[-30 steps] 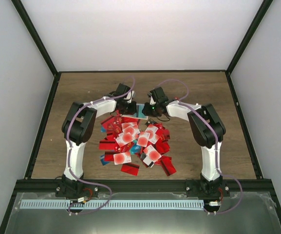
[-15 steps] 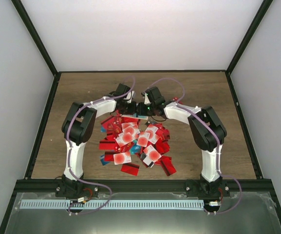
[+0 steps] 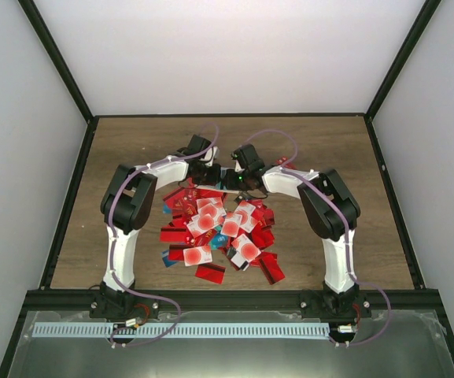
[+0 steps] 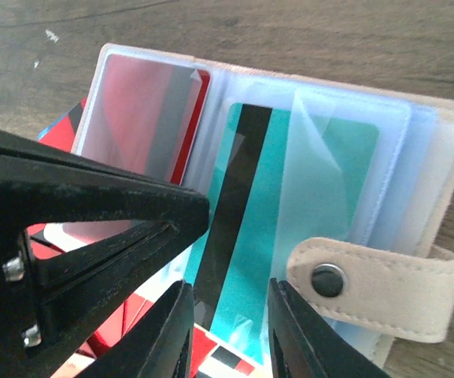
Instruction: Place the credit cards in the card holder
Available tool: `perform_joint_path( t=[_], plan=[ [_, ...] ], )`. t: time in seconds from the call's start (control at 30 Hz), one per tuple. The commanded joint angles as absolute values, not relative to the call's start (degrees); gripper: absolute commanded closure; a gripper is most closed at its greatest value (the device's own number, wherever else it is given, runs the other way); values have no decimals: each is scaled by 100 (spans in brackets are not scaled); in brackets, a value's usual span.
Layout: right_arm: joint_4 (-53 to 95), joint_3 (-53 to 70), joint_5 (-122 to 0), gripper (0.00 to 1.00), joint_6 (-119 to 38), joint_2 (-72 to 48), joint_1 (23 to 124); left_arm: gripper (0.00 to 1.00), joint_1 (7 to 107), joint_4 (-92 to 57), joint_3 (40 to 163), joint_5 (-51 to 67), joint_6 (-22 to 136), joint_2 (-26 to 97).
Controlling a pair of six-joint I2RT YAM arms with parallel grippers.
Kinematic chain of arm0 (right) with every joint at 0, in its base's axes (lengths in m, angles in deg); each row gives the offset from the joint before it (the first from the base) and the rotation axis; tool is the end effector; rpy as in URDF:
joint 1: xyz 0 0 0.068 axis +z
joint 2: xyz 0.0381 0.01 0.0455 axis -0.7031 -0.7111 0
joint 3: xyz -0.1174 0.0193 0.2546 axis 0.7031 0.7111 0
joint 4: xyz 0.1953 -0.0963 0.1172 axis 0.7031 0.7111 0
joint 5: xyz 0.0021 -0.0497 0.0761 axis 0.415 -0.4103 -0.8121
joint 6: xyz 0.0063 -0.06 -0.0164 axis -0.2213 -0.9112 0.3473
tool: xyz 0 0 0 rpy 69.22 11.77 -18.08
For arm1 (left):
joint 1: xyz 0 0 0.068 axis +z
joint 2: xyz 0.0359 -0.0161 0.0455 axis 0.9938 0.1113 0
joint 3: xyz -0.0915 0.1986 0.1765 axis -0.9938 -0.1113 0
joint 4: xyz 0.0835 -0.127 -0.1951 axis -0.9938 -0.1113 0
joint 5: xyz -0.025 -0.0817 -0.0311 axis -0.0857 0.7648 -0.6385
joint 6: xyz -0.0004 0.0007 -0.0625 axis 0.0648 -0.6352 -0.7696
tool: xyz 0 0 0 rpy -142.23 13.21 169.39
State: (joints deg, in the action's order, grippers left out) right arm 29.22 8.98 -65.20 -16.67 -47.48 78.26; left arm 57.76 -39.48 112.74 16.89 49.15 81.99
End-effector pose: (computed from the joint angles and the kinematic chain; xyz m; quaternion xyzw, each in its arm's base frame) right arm 0.3541 0.2468 0.1573 -0.0580 0.9336 0.2625 0.2371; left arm 0.3930 -0.2061 0.1428 0.0932 0.9491 -0.2350 0.1878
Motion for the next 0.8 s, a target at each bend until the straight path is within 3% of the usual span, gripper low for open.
perform_joint_path(
  t=[0.0, 0.3, 0.77],
  plan=[
    [3049, 654, -6061, 71, -1768, -4708, 7843, 96, 5777, -4010, 11361, 1695, 4952, 8361],
    [3158, 726, -5778, 70, -1862, -4594, 7672, 96, 5777, -4019, 11367, 1686, 4952, 8373],
    [2758, 896, -6842, 67, -1682, -4662, 7374, 96, 5771, -4008, 11394, 1798, 4952, 8407]
  ],
)
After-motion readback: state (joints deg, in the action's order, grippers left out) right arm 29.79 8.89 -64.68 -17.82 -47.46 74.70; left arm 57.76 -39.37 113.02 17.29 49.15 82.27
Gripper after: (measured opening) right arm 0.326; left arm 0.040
